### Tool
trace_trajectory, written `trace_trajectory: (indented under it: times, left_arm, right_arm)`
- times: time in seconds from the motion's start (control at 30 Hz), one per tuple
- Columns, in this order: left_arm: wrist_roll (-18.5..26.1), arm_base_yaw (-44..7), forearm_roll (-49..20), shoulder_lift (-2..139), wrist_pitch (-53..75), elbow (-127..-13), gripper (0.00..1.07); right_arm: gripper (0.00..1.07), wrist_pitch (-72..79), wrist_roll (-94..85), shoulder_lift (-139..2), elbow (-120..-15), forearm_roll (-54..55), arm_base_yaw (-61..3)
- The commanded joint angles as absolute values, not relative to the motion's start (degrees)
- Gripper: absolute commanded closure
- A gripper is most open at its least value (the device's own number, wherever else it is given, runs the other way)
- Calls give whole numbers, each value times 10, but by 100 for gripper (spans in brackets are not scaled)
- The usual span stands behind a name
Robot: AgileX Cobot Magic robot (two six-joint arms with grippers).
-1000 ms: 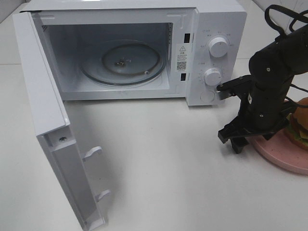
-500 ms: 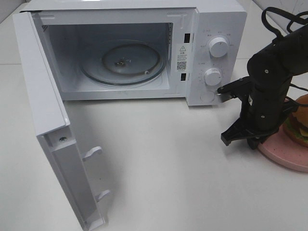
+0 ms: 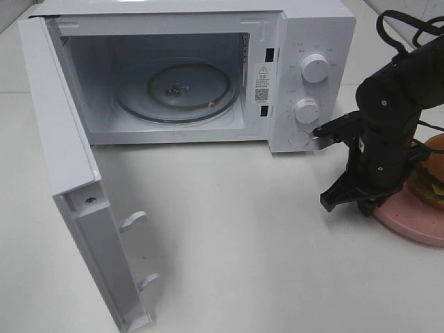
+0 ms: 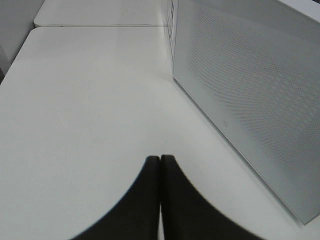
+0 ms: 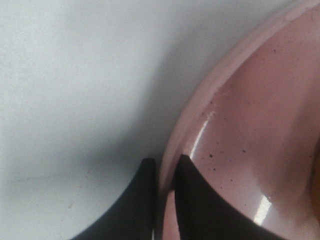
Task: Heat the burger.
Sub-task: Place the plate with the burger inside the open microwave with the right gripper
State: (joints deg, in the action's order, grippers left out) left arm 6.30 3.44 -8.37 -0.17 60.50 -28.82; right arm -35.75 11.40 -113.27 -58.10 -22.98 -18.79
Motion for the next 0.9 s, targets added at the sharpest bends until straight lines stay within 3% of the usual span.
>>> trace_trajectory:
  times: [0.03,0.53,0.9]
  left_arm:
    - [61,37,-85,-14,596,-286,106]
    - [61,37,-85,-14,596,-286,106]
    - [61,37,-85,-14,596,-286,106]
  right_arm:
    - [107,-379,98,-1148,-569,-215,-186]
    - [107,-416,83,-1123,-569,-214,-187]
    - [107,-434,72,-1030,-536,-216,-232]
